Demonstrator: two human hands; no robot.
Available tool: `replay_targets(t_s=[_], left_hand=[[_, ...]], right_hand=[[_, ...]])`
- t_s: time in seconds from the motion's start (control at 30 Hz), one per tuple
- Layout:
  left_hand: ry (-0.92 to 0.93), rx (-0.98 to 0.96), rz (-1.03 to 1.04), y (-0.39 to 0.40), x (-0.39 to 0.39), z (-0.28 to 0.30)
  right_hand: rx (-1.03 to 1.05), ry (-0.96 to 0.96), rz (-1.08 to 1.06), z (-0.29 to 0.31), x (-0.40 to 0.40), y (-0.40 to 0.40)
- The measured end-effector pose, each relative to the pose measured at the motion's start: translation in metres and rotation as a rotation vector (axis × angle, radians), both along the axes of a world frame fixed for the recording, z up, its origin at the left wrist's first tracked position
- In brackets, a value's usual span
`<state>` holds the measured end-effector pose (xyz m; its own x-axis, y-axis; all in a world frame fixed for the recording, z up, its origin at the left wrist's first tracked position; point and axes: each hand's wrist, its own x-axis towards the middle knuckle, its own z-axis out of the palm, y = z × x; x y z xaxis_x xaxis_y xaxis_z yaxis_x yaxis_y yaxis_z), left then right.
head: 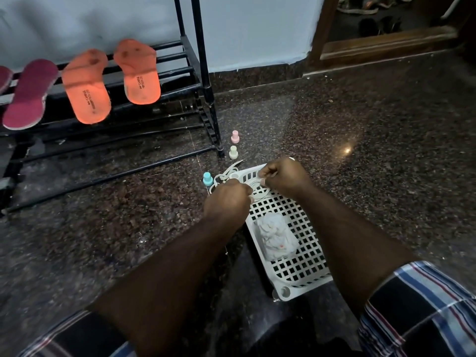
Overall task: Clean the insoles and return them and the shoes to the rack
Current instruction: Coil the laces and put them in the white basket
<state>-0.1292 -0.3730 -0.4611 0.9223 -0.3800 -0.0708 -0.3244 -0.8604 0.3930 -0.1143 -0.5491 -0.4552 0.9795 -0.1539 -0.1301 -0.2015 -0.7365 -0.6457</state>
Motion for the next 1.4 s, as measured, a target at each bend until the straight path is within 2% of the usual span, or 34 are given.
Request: replay_targets(t_s=[0.2, 0.3, 0.53, 0.67, 0.8, 0.87, 0.97, 1.03, 1.2, 1.27, 1.4], left_hand=[[0.004, 0.034, -0.054, 0.004, 0.000, -0.006], [0.019, -0.023, -0.018, 0.005, -0.002, -0.006], [-0.033, -0.135, 0.065, 0.036, -0.024, 0.014], [0.041, -0.093, 0.122, 0.071, -0.036, 0.016], [0.152, -0.061, 0.162, 0.094, -0.036, 0.014], [0.196, -0.091, 0.181, 0.102, -0.035, 0.013], [0.206, -0.107, 0.194, 0.112, -0.033, 0.011], [0.215, -0.120, 0.200, 0.120, -0.030, 0.008], [0.252, -0.164, 0.248, 0.142, -0.028, 0.005], [0.265, -0.176, 0.265, 0.150, -0.028, 0.006], [0.283, -0.198, 0.250, 0.157, -0.033, 0.012]], right_hand=[[-0.126, 0.033, 0.043, -0.004, 0.000, 0.002], [-0.101, 0.022, 0.027, 0.000, -0.002, 0.004], [-0.094, -0.188, -0.138, 0.027, -0.008, 0.005], [-0.190, -0.090, -0.022, 0.032, -0.013, 0.023], [-0.287, -0.147, 0.011, 0.050, -0.013, 0.052], [-0.371, -0.181, 0.111, 0.057, -0.009, 0.076], [-0.531, -0.050, 0.296, 0.053, 0.002, 0.122], [-0.566, 0.076, 0.356, 0.039, 0.009, 0.150], [-0.586, 0.251, 0.347, 0.001, 0.006, 0.178], [-0.581, 0.238, 0.303, -0.004, -0.002, 0.180], [-0.434, 0.182, 0.128, 0.000, -0.025, 0.184]])
